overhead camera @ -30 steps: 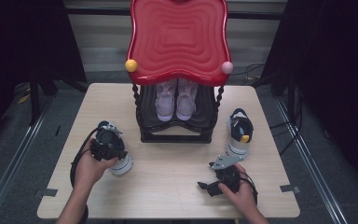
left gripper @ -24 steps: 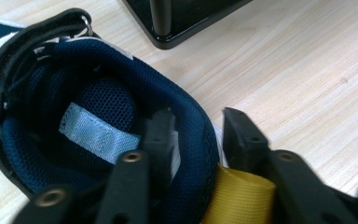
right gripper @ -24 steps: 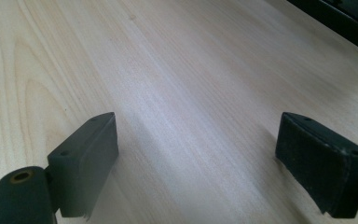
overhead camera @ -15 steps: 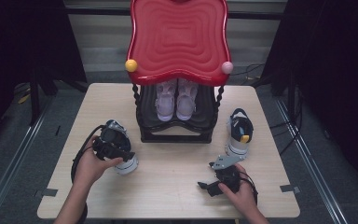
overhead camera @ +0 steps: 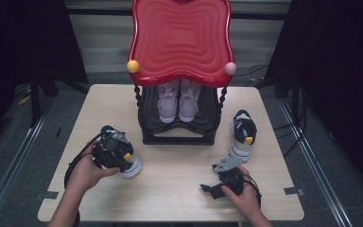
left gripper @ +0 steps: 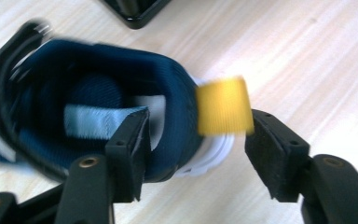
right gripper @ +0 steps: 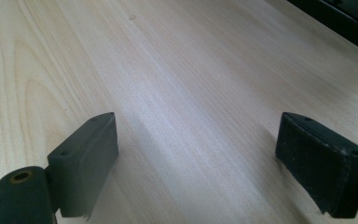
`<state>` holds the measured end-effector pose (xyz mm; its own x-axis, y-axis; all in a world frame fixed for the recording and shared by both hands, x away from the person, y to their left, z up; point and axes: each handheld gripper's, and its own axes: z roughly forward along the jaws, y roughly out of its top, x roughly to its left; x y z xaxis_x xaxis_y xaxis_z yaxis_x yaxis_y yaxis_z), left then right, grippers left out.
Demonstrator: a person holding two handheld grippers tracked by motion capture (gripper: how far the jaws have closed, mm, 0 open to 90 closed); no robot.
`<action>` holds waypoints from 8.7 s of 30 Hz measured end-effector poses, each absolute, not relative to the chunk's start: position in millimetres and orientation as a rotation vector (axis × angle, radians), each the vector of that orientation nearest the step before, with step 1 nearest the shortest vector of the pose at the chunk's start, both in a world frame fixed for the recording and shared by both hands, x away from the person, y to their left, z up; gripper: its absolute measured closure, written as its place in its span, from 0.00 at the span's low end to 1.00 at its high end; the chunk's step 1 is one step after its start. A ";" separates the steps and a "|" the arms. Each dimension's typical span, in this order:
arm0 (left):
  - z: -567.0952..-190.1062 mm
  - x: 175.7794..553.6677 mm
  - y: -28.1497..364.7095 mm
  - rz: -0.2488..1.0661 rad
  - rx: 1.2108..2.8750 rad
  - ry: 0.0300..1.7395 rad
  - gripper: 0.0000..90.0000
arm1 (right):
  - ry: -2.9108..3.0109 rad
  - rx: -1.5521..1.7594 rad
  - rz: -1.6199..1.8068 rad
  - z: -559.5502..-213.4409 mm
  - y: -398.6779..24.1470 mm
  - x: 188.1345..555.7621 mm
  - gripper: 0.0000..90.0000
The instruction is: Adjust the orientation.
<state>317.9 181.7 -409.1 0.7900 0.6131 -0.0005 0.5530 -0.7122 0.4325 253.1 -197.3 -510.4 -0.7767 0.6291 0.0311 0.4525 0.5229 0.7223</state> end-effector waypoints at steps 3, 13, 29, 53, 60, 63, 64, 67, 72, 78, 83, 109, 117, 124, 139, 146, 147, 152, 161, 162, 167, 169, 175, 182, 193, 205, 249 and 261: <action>-408.5 318.9 178.8 0.180 2.571 0.883 0.52 | 2.530 0.915 1.097 -510.4 -197.4 253.1 0.14; -403.4 317.1 169.7 0.159 2.658 0.846 0.76 | 2.530 0.914 1.100 -510.5 -197.4 253.1 0.14; -407.8 335.8 148.4 -0.012 2.716 1.061 0.40 | 2.530 0.915 1.100 -510.4 -197.4 253.1 0.14; -427.0 360.0 134.8 -0.194 2.717 1.228 0.62 | 2.530 0.915 1.100 -510.4 -197.4 253.1 0.14; -427.4 360.1 135.6 -0.239 2.716 1.228 0.69 | 2.530 0.915 1.100 -510.4 -197.4 253.1 0.14; -427.1 360.1 136.8 -0.257 2.722 1.225 0.73 | 2.530 0.915 1.100 -510.4 -197.4 253.1 0.14; -427.4 358.9 136.4 -0.266 2.716 1.231 0.74 | 2.530 0.915 1.100 -510.4 -197.4 253.1 0.14; -427.6 357.9 136.1 -0.270 2.739 1.213 0.78 | 2.530 0.915 1.100 -510.4 -197.4 253.1 0.14; -427.7 356.1 133.6 -0.270 2.771 1.181 0.81 | 2.529 0.915 1.100 -510.4 -197.3 253.1 0.14; -427.2 354.2 131.9 -0.261 2.807 1.146 0.84 | 2.530 0.915 1.100 -510.4 -197.4 253.1 0.14; -419.3 353.4 133.4 -0.246 2.814 1.118 0.84 | 2.530 0.915 1.100 -510.4 -197.4 253.1 0.14; -348.1 353.7 138.7 -0.211 2.843 1.012 0.85 | 2.526 0.913 1.103 -510.5 -197.4 253.3 0.14; -326.6 352.0 138.0 -0.231 2.850 0.946 0.85 | 2.527 0.914 1.103 -510.3 -197.3 253.3 0.14; -306.0 351.4 135.7 -0.210 2.870 0.909 0.86 | 2.527 0.915 1.103 -510.3 -197.3 253.3 0.14; -266.4 353.6 137.5 -0.191 2.877 0.856 0.86 | 2.529 0.914 1.101 -510.2 -197.5 253.3 0.14; -248.9 354.2 140.0 -0.161 2.887 0.853 0.86 | 2.529 0.914 1.101 -510.2 -197.5 253.3 0.14; -248.9 354.2 140.0 -0.161 2.887 0.853 0.86 | 2.529 0.914 1.101 -510.2 -197.5 253.3 0.14; -231.9 354.1 140.1 -0.144 2.887 0.835 0.86 | 2.529 0.914 1.101 -510.2 -197.5 253.3 0.14; -209.8 353.2 143.3 -0.124 2.899 0.810 0.86 | 2.531 0.918 1.100 -510.1 -197.4 253.1 0.14; -209.8 353.2 143.3 -0.124 2.899 0.810 0.86 | 2.532 0.916 1.098 -510.1 -197.5 253.1 0.14; -193.9 352.2 142.6 -0.114 2.900 0.776 0.86 | 2.533 0.916 1.097 -510.1 -197.5 253.1 0.14; -189.0 351.2 141.2 -0.100 2.899 0.780 0.86 | 2.532 0.916 1.097 -510.1 -197.5 253.1 0.14; -177.0 351.0 137.3 -0.089 2.911 0.745 0.86 | 2.532 0.916 1.097 -510.1 -197.5 253.1 0.14; -161.0 349.8 130.8 -0.067 2.915 0.720 0.86 | 2.532 0.915 1.098 -510.2 -197.5 253.1 0.14; -134.5 349.9 125.0 -0.009 2.957 0.693 0.85 | 2.530 0.915 1.100 -510.5 -197.4 253.1 0.14; -104.5 348.1 113.1 0.122 2.928 0.635 0.85 | 2.529 0.914 1.100 -510.5 -197.4 253.2 0.14; -94.0 379.2 38.6 0.522 2.957 0.121 0.85 | 2.531 0.921 1.102 -510.4 -197.4 252.9 0.14; -109.8 406.6 24.5 0.518 2.977 0.035 0.84 | 2.531 0.921 1.102 -510.4 -197.4 253.0 0.14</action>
<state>406.6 24.5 -109.8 0.9411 0.0435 0.3352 0.0025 -0.9925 0.1220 253.0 -197.4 -510.4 -0.7755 0.6303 0.0367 0.4563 0.5192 0.7226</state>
